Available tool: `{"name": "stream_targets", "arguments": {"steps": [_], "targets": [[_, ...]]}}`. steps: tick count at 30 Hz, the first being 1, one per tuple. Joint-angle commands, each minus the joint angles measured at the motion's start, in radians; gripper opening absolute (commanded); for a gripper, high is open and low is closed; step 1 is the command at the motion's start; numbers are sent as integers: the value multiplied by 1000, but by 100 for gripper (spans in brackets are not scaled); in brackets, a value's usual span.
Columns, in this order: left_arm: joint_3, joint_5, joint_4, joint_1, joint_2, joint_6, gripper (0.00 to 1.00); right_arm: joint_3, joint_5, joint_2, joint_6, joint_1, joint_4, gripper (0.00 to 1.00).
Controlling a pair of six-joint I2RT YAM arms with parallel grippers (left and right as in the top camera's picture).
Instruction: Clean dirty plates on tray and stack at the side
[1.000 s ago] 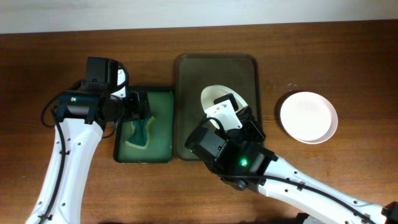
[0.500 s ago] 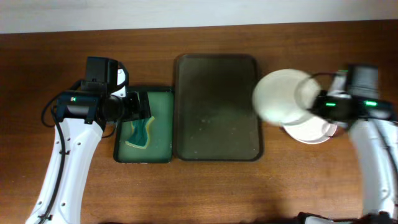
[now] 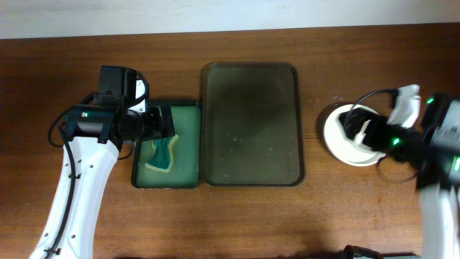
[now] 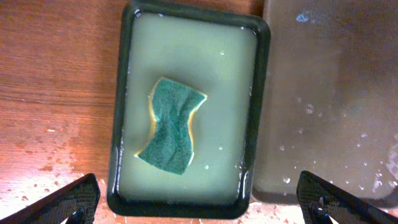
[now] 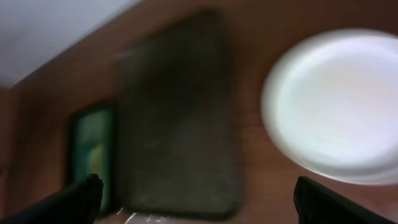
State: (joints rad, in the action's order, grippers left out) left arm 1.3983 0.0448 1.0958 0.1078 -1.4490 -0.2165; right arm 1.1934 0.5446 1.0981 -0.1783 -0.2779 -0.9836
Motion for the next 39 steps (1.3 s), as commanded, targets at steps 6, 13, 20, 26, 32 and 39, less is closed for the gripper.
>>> {"name": "stream_targets", "arguments": {"steps": [6, 13, 20, 26, 32, 39], "targets": [[13, 3, -1, -6, 10, 5, 99, 10, -198, -338, 61, 381, -7, 98], [13, 3, -1, -6, 10, 5, 99, -597, -422, -760, 93, 388, 444, 98], [13, 3, -2, -6, 10, 5, 99, -1112, -418, -1094, 46, 389, 812, 98], [13, 3, -2, -6, 10, 5, 99, -1188, -419, -1091, 47, 389, 918, 98], [13, 3, -2, -6, 10, 6, 99, -1188, -419, -1091, 47, 389, 919, 98], [-134, -63, -129, -3, 171, 5, 99, -1188, -419, -1091, 47, 389, 919, 98]]}}
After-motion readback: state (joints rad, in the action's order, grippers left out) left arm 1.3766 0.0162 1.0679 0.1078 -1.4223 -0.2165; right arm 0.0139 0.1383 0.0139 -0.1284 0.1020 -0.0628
